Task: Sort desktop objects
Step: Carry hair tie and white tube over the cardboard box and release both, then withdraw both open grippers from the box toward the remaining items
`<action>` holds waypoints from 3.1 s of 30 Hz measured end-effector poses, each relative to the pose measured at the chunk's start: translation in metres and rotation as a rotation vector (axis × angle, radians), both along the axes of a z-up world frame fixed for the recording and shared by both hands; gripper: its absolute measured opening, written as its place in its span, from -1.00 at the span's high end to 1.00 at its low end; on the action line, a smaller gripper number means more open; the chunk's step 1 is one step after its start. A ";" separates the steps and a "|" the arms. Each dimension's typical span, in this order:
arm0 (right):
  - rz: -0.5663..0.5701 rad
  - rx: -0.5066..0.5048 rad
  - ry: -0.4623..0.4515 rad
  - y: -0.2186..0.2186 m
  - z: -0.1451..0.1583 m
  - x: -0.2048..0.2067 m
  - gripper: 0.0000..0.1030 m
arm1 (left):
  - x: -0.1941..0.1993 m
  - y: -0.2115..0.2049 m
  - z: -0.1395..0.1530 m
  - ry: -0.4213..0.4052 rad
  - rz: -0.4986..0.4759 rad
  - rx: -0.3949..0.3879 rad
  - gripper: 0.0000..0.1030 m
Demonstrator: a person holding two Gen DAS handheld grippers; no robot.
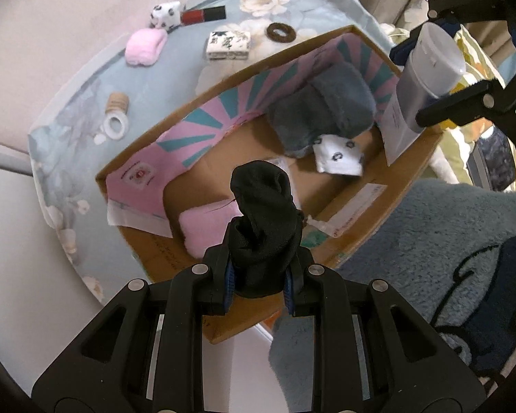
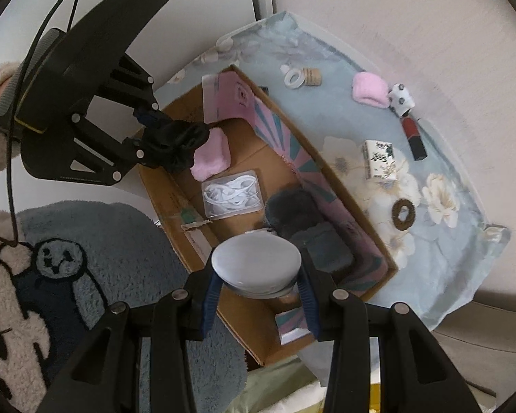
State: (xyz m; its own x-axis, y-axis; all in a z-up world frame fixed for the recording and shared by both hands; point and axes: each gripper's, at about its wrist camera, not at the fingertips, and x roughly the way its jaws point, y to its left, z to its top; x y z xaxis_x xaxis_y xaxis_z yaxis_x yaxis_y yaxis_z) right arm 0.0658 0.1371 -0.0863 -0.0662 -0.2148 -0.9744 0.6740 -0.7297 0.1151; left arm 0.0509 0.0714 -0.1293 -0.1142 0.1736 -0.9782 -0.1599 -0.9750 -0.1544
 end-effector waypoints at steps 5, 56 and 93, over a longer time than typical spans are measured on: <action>-0.001 0.006 -0.018 -0.008 -0.018 -0.005 0.25 | 0.000 -0.002 -0.006 0.005 0.032 0.003 0.61; -0.178 0.024 -0.137 0.026 -0.037 -0.019 -0.99 | -0.015 -0.031 0.020 0.097 0.230 0.001 -0.99; -0.470 -0.032 -0.099 0.102 -0.051 -0.146 -0.99 | -0.034 -0.194 -0.029 -0.014 0.699 0.038 -0.99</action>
